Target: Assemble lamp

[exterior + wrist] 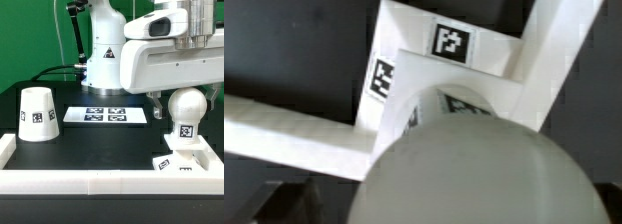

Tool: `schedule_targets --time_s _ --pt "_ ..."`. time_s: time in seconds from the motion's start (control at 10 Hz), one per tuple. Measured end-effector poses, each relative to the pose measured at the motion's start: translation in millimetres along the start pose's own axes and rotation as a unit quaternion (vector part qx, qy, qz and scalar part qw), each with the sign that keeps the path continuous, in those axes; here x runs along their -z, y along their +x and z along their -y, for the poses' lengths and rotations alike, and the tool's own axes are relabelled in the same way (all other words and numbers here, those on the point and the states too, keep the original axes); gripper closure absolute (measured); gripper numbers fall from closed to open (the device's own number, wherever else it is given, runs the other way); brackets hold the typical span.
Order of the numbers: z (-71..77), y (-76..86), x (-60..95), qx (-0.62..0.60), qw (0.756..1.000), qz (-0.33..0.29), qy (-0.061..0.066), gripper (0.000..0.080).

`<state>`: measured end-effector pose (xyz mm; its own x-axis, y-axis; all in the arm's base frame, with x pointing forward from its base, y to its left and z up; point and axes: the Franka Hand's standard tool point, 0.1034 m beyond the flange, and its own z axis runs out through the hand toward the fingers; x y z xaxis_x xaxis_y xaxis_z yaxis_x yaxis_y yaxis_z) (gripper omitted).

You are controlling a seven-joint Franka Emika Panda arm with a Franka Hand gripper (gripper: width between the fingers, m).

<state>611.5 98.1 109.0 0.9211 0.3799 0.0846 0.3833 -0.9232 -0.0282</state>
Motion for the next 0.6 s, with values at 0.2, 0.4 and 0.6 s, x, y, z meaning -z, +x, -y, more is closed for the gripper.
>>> schedule_targets --time_s 0.2,0.4,0.6 --pt "2.1 0.2 -0.8 0.062 0.998 0.002 -0.004 0.0101" --pt "-0.3 -1.2 -1.6 0.112 0.994 0.005 -0.005 0.0186" --pt "-0.5 -1.4 -1.6 0.111 0.994 0.005 -0.006 0.0223"
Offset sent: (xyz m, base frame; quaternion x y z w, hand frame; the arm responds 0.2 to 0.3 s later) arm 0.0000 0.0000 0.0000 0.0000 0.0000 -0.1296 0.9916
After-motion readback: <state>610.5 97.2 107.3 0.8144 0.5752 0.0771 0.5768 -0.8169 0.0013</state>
